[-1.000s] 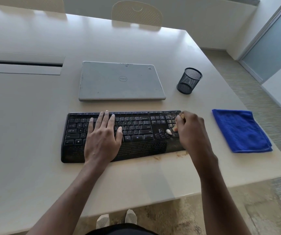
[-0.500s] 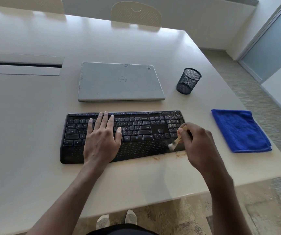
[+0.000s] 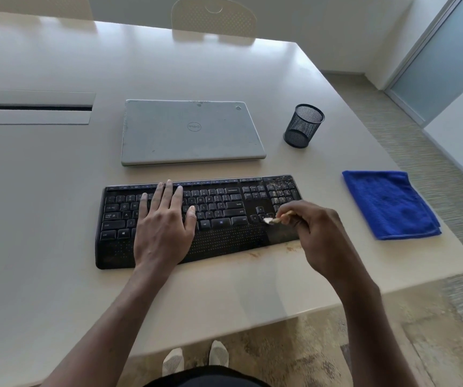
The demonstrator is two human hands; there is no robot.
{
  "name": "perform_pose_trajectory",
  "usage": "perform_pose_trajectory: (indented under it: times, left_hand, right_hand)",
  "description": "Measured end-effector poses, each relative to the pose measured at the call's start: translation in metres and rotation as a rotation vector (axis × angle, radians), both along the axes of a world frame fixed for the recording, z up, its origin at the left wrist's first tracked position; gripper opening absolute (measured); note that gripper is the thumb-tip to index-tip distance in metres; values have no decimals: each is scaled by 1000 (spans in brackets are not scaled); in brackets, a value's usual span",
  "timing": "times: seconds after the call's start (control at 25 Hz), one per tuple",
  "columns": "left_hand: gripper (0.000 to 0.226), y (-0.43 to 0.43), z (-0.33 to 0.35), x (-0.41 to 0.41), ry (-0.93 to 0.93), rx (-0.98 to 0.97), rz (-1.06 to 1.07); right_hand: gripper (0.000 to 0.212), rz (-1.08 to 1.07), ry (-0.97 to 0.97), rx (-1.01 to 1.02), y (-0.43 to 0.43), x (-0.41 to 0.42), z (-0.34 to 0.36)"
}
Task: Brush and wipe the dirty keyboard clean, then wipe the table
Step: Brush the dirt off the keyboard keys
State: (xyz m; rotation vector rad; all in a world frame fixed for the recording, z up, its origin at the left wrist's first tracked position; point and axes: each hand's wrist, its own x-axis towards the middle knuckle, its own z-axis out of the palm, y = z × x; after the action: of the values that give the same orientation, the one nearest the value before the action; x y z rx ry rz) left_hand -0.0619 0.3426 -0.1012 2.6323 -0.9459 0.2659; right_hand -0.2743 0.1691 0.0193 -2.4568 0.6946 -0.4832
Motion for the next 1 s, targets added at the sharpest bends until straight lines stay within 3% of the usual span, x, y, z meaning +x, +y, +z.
perform_pose_trajectory:
  times: [0.08, 0.36, 0.6, 0.8, 1.0]
  left_hand:
    - [65, 0, 0, 0, -2, -4, -1]
    - [65, 0, 0, -1, 0, -3, -2]
    - [66, -1, 1, 0, -6, -1, -2]
    - [67, 0, 2, 0, 0, 10, -2]
    - [66, 0, 3, -1, 4, 17, -5]
  right_hand:
    - [21, 52, 68, 48, 1, -4, 3]
    - [17, 297, -4, 60, 15, 36, 6]
    - [18, 21, 28, -114, -16, 17, 11]
    - [16, 270, 26, 22, 17, 35, 9]
    - [15, -228, 66, -74, -16, -5, 12]
